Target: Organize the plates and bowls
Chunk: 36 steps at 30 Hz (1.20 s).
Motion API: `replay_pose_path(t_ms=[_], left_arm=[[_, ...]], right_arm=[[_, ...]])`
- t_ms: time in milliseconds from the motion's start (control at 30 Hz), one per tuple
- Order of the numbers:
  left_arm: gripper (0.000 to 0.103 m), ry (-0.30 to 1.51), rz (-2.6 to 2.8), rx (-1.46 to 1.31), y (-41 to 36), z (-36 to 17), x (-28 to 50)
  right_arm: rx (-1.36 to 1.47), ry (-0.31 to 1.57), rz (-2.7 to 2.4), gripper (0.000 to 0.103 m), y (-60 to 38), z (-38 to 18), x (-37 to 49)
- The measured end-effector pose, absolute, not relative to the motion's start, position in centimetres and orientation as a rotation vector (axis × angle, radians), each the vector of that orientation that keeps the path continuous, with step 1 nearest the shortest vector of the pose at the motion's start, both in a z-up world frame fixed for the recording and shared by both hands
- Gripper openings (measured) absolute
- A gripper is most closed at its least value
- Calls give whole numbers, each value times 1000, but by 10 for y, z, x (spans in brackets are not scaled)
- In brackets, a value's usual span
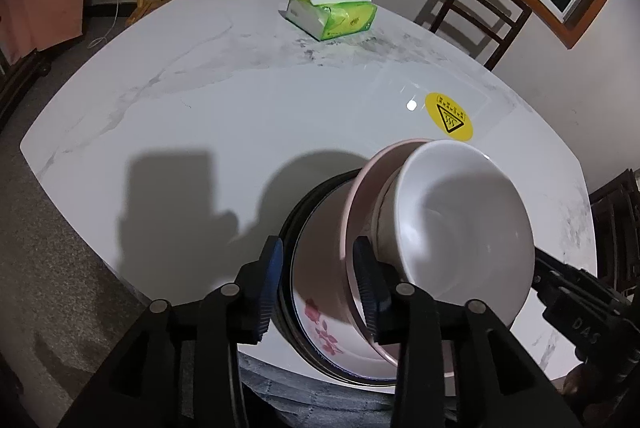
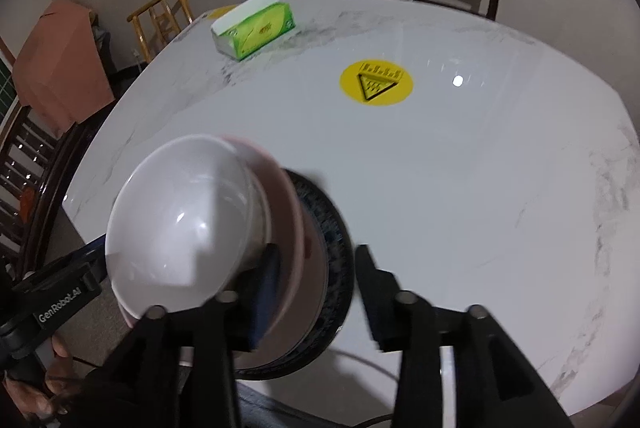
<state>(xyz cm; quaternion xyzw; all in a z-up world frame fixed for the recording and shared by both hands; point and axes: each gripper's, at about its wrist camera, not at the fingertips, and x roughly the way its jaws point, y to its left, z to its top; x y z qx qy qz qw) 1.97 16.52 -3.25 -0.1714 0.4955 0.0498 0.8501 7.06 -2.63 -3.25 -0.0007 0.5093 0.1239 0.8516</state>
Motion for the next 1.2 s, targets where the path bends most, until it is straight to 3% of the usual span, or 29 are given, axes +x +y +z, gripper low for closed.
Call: replay_pose_path(t_ms=[300,800,933,1200], left_arm=[[52,997,107,-338,169,-23,11],[70,820,74,-201,148,8,-33],[79,775,51,-141,130,14,-49],[82,800,40,-104,105,7,-60]], right_arm=[[10,1003,291,60,-40,-22,54],[37,936,317,62,-56,-18,14],[25,935,323,64,-56,-23,0],[-6,926,337,78,-56,-30,-20]])
